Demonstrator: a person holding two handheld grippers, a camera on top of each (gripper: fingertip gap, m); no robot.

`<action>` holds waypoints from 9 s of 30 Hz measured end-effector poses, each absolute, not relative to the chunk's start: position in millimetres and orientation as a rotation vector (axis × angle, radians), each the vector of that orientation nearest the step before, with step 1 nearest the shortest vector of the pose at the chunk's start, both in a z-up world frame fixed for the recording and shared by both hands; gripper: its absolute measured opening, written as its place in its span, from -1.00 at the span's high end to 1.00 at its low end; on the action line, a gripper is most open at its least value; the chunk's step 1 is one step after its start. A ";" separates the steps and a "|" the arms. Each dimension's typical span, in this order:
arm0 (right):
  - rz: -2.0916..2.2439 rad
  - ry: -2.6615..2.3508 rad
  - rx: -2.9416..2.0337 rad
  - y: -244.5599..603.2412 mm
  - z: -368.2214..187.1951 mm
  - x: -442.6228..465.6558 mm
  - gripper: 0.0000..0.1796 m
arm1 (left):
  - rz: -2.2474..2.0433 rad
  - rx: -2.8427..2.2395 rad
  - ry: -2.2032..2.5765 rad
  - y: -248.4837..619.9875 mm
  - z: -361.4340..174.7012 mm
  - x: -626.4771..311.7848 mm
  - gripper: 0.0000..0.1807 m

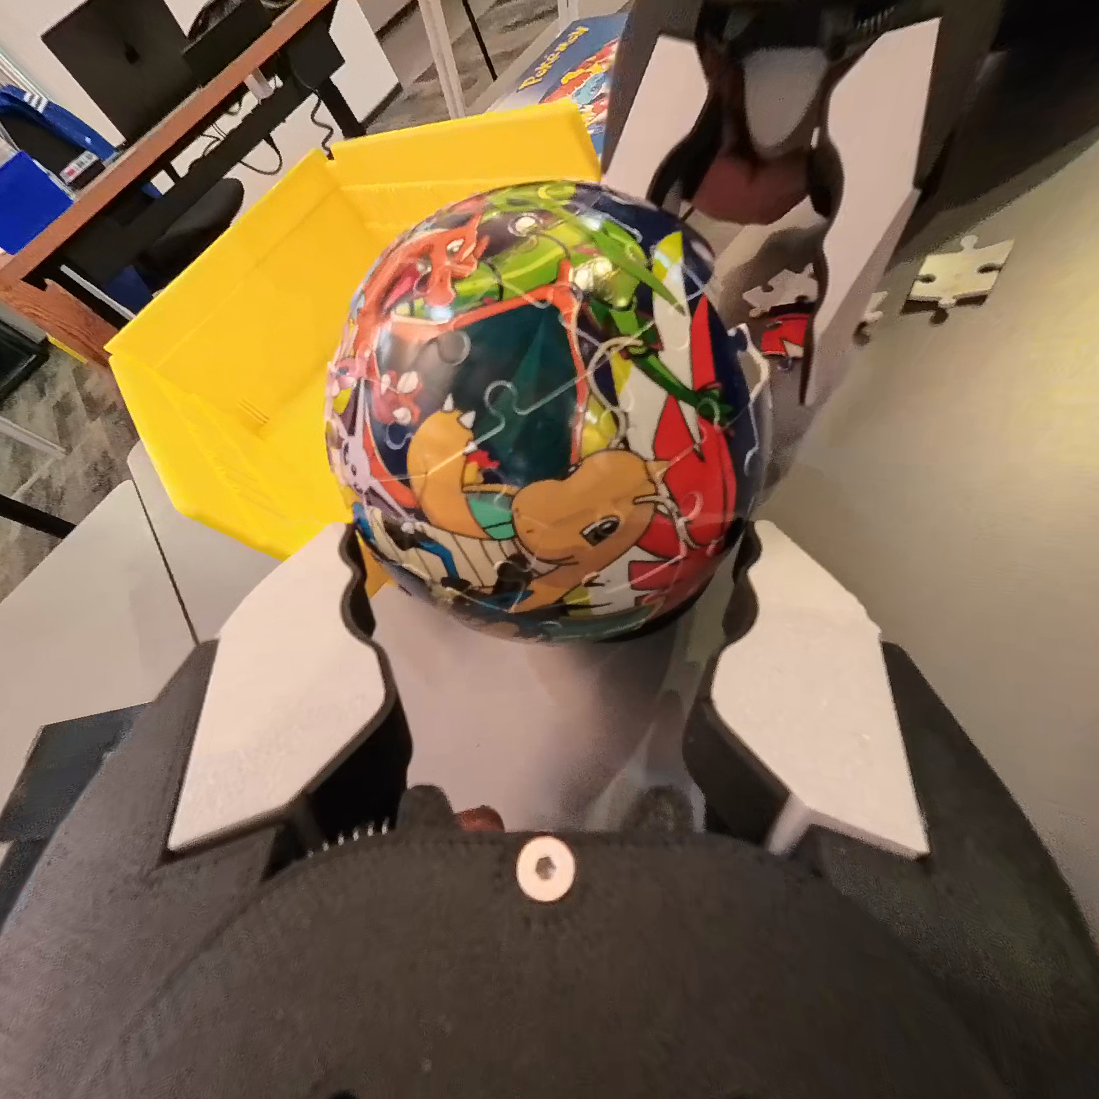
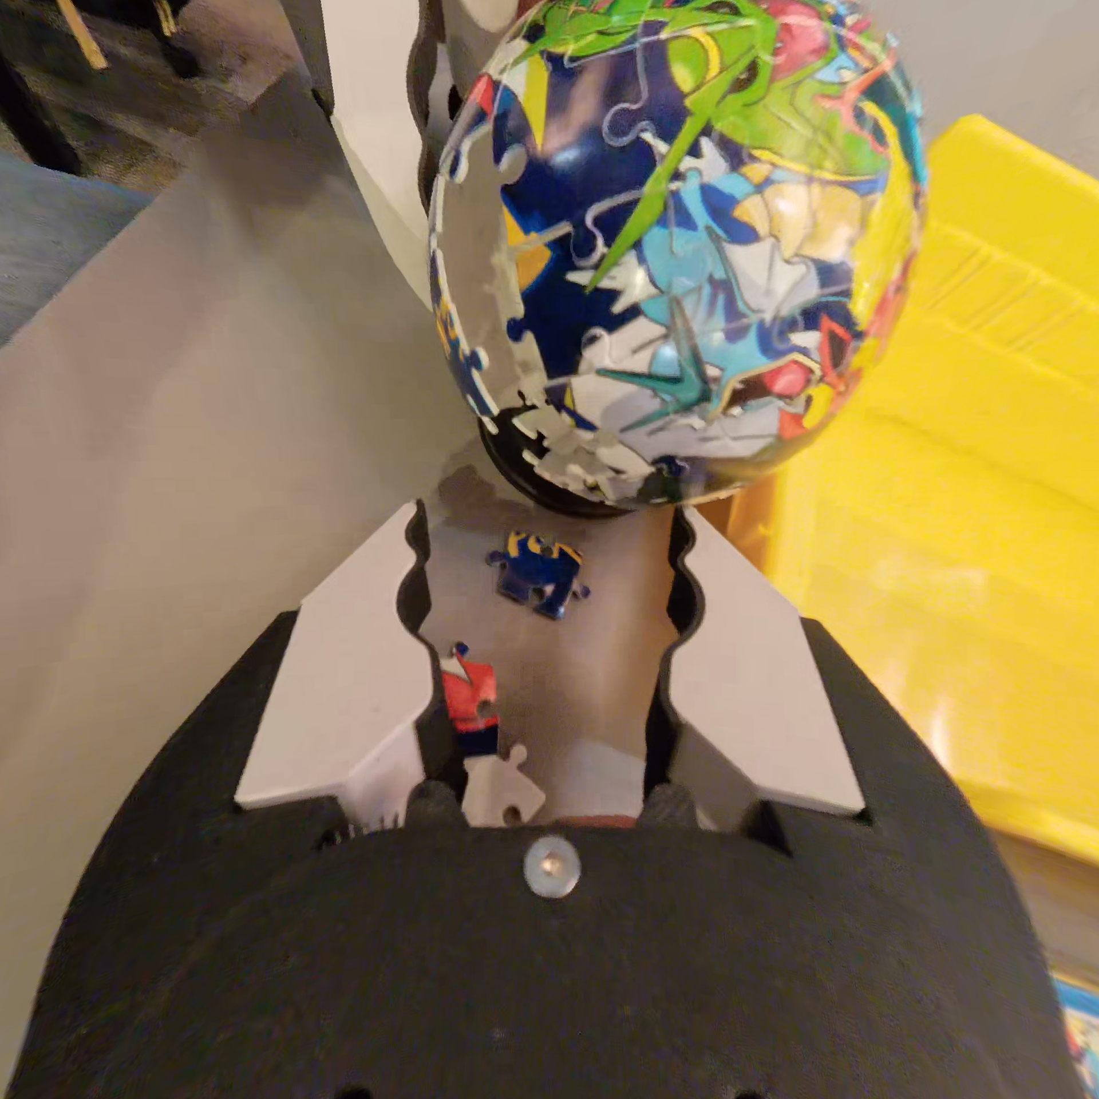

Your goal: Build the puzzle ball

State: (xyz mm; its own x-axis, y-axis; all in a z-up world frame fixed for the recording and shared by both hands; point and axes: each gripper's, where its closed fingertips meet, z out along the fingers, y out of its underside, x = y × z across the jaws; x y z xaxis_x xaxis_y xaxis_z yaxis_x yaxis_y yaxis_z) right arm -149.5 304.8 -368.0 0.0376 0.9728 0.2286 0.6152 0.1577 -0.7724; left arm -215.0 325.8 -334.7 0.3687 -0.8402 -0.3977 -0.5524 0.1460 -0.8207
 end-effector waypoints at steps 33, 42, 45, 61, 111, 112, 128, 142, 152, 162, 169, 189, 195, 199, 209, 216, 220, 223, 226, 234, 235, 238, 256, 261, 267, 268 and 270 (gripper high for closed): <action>0.783 -1.610 -1.709 273.9 -374.9 -150.6 -0.05 | -0.486 -1.568 1.208 306.0 -332.0 -208.6 -0.30; 0.733 -1.762 -1.696 247.3 -372.2 -127.3 0.01 | -0.513 -1.587 1.179 309.8 -330.6 -209.4 -0.27; 0.732 -1.797 -1.682 238.4 -373.0 -128.6 -0.01 | -0.528 -1.601 1.174 310.1 -331.2 -209.4 -0.27; 0.429 -1.988 -1.429 226.5 -377.3 -166.6 -0.36 | -0.623 -1.629 1.142 314.8 -328.4 -212.0 -0.27; 0.802 -1.941 -1.557 207.8 -361.5 -139.6 -0.16 | -0.708 -1.471 1.448 324.4 -337.8 -189.2 -0.51; 0.811 -1.933 -1.556 208.4 -361.0 -138.8 -0.16 | -0.698 -1.469 1.445 324.7 -337.7 -188.8 -0.51; 0.840 -1.881 -1.551 215.4 -367.6 -126.3 -0.14 | -0.502 -1.363 1.483 321.0 -319.3 -188.4 -0.47; 0.931 -1.828 -1.533 214.7 -370.5 -116.8 -0.12 | -0.623 -1.625 1.545 323.9 -327.6 -198.2 -0.61; 1.003 -1.789 -1.536 214.8 -366.4 -114.5 -0.11 | -0.639 -1.635 1.583 324.0 -334.4 -192.8 -0.55; 0.999 -1.789 -1.539 214.9 -367.0 -114.7 -0.11 | -0.615 -1.451 1.490 317.4 -318.4 -181.9 -0.52; 1.003 -1.783 -1.544 215.6 -366.8 -115.0 -0.11 | -0.608 -1.395 1.410 324.4 -311.0 -181.0 -0.52; 1.000 -1.796 -1.540 213.9 -367.9 -114.7 -0.12 | -0.628 -1.559 1.454 324.5 -339.4 -195.6 -0.62; 1.053 -1.764 -1.535 214.7 -362.8 -113.1 -0.11 | -0.549 -1.665 1.464 332.9 -314.1 -185.1 -0.62; 1.073 -1.754 -1.534 214.6 -360.9 -111.1 -0.11 | -0.422 -1.793 1.647 329.4 -333.3 -177.4 -0.62; 1.094 -1.742 -1.525 214.5 -358.2 -108.2 -0.11 | -0.351 -1.715 1.678 326.0 -332.8 -172.8 -0.60; 1.094 -1.743 -1.526 214.7 -358.2 -108.1 -0.11 | -0.398 -1.573 1.571 322.9 -323.7 -169.4 -0.59; 1.092 -1.744 -1.528 214.9 -358.4 -108.3 -0.11 | -0.373 -1.457 1.533 322.1 -305.5 -165.5 -0.59; 1.090 -1.746 -1.528 214.8 -358.7 -108.4 -0.11 | -0.304 -1.376 1.554 321.0 -293.3 -164.0 -0.59; 1.090 -1.749 -1.527 214.6 -358.8 -108.4 -0.11 | -0.213 -1.300 1.591 320.4 -285.2 -162.3 -0.59; 1.087 -1.753 -1.525 214.6 -359.1 -107.9 -0.11 | -0.356 -1.313 1.482 320.9 -281.5 -161.3 -0.59; 1.084 -1.754 -1.528 215.0 -359.5 -107.7 -0.11 | -0.353 -1.319 1.467 323.2 -282.3 -163.8 -0.59; 1.092 -1.742 -1.541 217.3 -359.0 -106.7 -0.12 | -0.366 -1.336 1.452 323.3 -285.9 -168.2 -0.59; 0.904 -1.772 -1.670 260.8 -374.7 -173.0 -0.30 | -0.587 -1.408 1.217 344.9 -281.7 -219.8 -0.58; 0.844 -1.828 -1.762 283.2 -387.7 -199.0 -0.40 | -0.603 -1.407 1.167 344.9 -276.7 -237.0 -0.58; 0.708 -2.004 -1.700 268.4 -396.2 -200.1 -0.29 | -0.597 -1.408 1.130 334.2 -270.5 -256.1 -0.58; 0.701 -2.009 -1.695 263.2 -396.7 -198.2 -0.29 | -0.605 -1.407 1.120 330.8 -268.6 -257.6 -0.58; 0.674 -2.049 -1.666 247.9 -397.2 -191.7 -0.23 | -0.608 -1.406 1.119 322.6 -267.1 -258.3 -0.58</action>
State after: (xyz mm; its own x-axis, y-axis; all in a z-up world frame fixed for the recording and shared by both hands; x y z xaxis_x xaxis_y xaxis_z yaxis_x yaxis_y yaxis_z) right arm -191.7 247.9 -397.2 -0.1991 0.9799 0.0148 0.7799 0.1676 -0.6031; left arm -258.3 322.6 -267.1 0.4050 -0.8807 -0.2455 -0.2740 0.1392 -0.9516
